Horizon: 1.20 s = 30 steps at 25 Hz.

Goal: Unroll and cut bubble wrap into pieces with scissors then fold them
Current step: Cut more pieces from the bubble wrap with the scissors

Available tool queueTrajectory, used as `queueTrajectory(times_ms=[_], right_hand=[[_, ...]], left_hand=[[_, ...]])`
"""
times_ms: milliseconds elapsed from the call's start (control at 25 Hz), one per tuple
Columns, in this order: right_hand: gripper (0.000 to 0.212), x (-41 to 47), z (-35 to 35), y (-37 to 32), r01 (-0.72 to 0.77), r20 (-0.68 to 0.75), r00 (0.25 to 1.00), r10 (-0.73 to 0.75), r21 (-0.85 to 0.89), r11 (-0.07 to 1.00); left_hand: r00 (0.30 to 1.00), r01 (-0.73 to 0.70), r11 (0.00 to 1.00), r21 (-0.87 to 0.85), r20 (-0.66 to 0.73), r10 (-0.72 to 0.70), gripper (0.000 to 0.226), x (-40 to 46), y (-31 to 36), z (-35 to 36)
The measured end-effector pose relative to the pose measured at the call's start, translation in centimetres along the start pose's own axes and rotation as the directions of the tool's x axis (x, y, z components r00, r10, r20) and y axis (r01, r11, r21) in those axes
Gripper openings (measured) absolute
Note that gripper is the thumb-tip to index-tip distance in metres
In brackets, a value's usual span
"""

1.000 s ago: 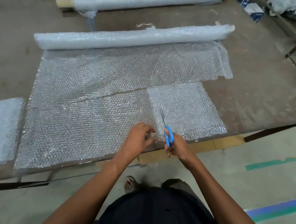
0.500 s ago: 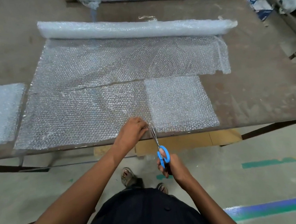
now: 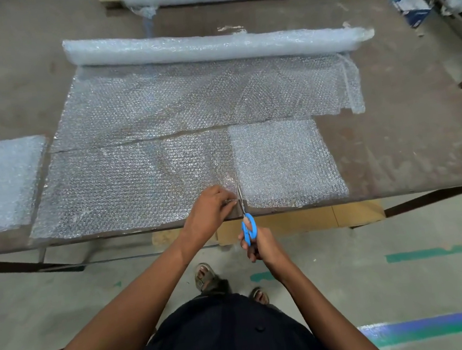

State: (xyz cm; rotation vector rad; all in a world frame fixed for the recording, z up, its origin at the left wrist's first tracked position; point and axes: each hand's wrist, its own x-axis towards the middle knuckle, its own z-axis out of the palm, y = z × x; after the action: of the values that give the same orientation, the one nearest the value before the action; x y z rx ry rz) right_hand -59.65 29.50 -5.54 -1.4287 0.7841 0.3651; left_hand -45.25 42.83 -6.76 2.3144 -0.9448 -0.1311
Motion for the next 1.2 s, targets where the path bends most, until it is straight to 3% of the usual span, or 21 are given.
queueTrajectory(times_ms=[240,360,480,640,840,1200], right_hand=[[0.047,0.0,0.1,1.0,0.097,-0.014,0.995,-0.099,-0.102,0.990],[0.055,-0.3,0.1,0.7,0.115,-0.009,0.993,-0.116,-0.102,0.988],[0.069,-0.6,0.3,-0.1,0.047,0.008,0.999,-0.047,-0.031,0.998],[0.069,-0.6,0.6,-1.3,-0.008,0.054,0.999,0.003,0.085,0.996],[0.057,0.5,0.7,-3.6,-0.016,0.052,0.999,0.010,0.128,0.992],[0.048,2.2,1.4,-5.1,0.073,-0.019,0.997,-0.072,0.050,0.996]], left_hand=[[0.999,0.042,0.997,-0.064,0.000,-0.042,0.009,0.1,-0.2,0.3],[0.998,0.059,0.993,-0.097,-0.026,-0.062,0.007,-0.1,0.0,0.1],[0.989,0.117,0.974,-0.196,-0.068,-0.133,0.007,-0.3,0.1,0.0],[0.978,0.160,0.945,-0.286,-0.083,-0.191,0.008,-0.6,0.2,0.0],[0.983,0.120,0.954,-0.276,-0.104,-0.154,0.008,-0.7,0.3,-0.1],[0.979,0.159,0.939,-0.305,-0.073,-0.190,0.012,-0.6,-0.1,-0.2]])
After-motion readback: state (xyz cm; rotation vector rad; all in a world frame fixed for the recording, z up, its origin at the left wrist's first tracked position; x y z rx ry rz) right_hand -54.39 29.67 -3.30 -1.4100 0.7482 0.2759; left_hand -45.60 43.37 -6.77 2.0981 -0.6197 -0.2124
